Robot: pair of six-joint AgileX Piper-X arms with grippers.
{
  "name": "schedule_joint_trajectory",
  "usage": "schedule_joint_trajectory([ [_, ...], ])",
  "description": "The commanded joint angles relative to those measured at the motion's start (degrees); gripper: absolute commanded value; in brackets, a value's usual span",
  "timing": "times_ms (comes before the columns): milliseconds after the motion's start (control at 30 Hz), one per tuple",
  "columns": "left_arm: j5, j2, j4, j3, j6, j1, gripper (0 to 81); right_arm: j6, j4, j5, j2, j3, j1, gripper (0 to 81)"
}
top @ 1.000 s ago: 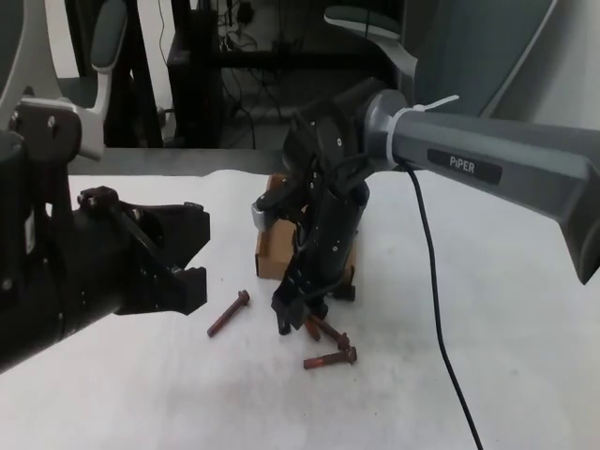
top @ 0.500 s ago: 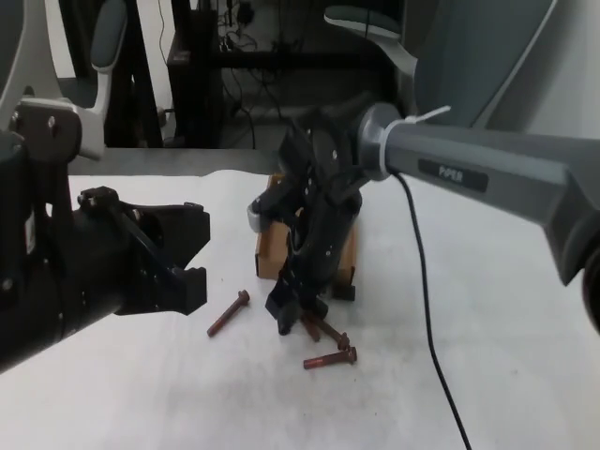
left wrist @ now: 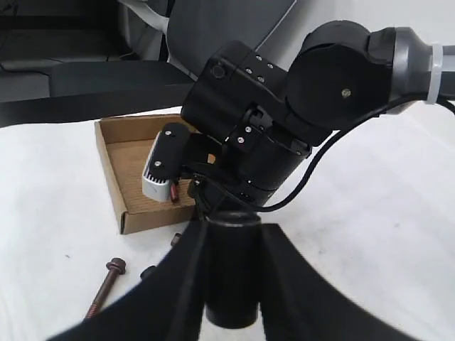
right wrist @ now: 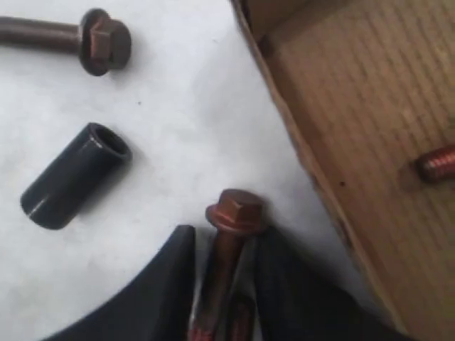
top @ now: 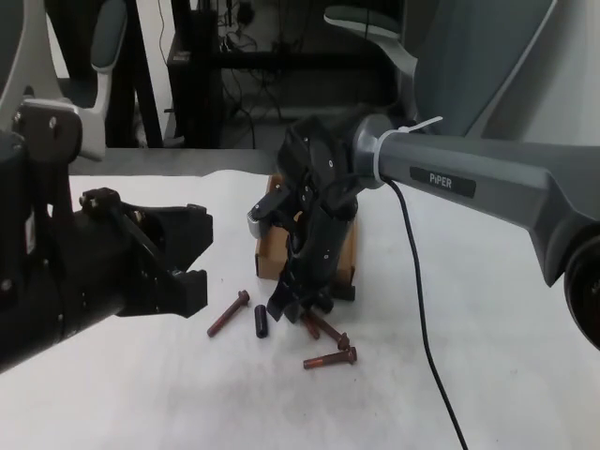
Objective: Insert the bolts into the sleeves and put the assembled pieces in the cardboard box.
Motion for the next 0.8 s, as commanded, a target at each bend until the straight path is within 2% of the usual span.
schedule_joint_trajectory([
  [0, 1.1, -0.6, -1.2, -0.1, -0.1, -0.2, 1.7, -1.1, 0.0, 1.0, 0.3, -0.3, -0.3, 1.3],
  [267, 1.0, -0.6, -0.2, 0.1, 0.4, -0.2, 1.7, -0.8, 2.9, 2.4, -1.7, -0.3, 0.3, 0.0],
  [500, 0.2, -0.6, -2.3, 5.5, 2.9, -0.1, 1.7, 2.0, -2.4, 2.0, -13.6, -0.3, 0.8, 0.0],
  [600, 0.2, -0.6, -12.0, 11.0, 1.6, -0.2, 1.7, 2.7, -5.1, -2.5, -19.3, 0.1, 0.8, 0.0],
  [767, -3.5, -0.6, -29.3, 20.0, -2.2, -0.2, 1.7, 2.7, -8.2, -2.9, -27.2, 0.1, 0.9, 0.0],
])
